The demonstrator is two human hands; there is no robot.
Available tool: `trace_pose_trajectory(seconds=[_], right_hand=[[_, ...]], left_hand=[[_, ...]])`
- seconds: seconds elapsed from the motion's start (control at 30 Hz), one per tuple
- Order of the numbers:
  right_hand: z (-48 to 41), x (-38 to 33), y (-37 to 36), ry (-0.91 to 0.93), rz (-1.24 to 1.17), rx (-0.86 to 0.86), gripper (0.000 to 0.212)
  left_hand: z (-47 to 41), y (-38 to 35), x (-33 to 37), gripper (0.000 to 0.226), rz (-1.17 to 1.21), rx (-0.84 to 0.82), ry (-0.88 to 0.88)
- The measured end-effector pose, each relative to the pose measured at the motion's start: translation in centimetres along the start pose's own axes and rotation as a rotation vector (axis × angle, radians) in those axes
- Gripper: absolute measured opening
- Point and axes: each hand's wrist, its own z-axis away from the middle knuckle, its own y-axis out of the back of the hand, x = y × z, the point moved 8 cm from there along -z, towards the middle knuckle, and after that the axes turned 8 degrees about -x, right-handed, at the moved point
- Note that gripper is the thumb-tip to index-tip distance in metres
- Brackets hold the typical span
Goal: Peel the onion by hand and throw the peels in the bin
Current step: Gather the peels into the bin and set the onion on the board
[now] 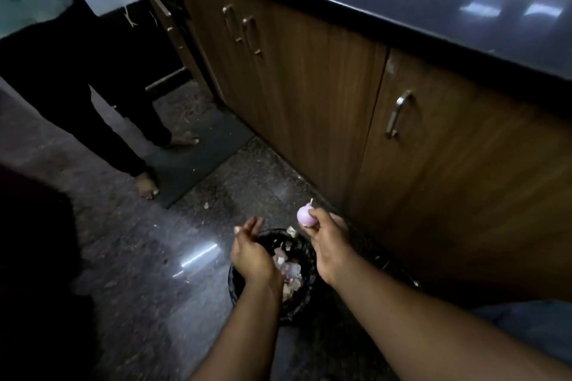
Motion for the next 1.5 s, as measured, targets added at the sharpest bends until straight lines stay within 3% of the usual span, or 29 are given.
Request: trace_pose_trajectory(seconds=[0.1, 0.13, 0.2, 0.27, 0.43, 0.53, 0.63, 0.73, 0.83, 0.9, 1.17, 1.5], right_hand=[[0.6, -2.2, 0.8, 0.094, 0.079, -0.018, 0.012], [1.5, -3.6, 0.9, 0.130, 0.111, -0.021, 0.010], [3.9, -7.0, 0.8, 0.219, 0.167, -0.055, 0.033], [7.5, -11.3, 0.7, 0.317, 0.170, -0.126, 0.045], [19.9, -23.7, 6.9, 0.636, 0.113, -0.162, 0.066], [28.7, -30.5, 14.5, 0.887, 0.069, -0.020, 0.064], [35.8, -35.5, 22.5, 1.035, -0.010, 0.129, 0.054], [40.1, -39.8, 30.4, 1.098, -0.067, 0.263, 0.040], [40.3, -43.7, 36.3, 1.040, -0.008, 0.359, 0.019], [38.7, -45.9, 38.6, 0.969, 0.057, 0.371, 0.008], [30.9, -49.9, 38.7, 0.744, 0.254, 0.259, 0.013], [32.2, -45.1, 38.0, 0.725, 0.130, 0.136, 0.015]], left_hand=[[2.9, -1.5, 1.3, 0.019, -0.195, 0.037, -0.114], [4.3, -2.7, 1.8, 0.023, -0.258, 0.017, -0.181], [7.6, -5.6, 2.9, 0.044, -0.377, -0.042, -0.330], [11.5, -9.4, 3.9, 0.047, -0.378, -0.144, -0.435], [27.6, -21.8, 5.7, 0.043, -0.135, -0.673, -0.577], [39.3, -27.1, 4.9, 0.035, -0.034, -1.020, -0.624], [48.0, -31.5, 2.1, 0.020, -0.027, -1.296, -0.554], [54.3, -36.7, -2.5, 0.025, -0.109, -1.477, -0.340], [56.6, -40.4, -6.8, 0.055, -0.147, -1.398, 0.027], [57.1, -41.9, -8.0, 0.065, -0.125, -1.322, 0.119], [57.5, -42.9, -8.5, 0.071, -0.042, -1.237, 0.112], [57.3, -43.1, -8.1, 0.074, -0.034, -1.243, 0.175]])
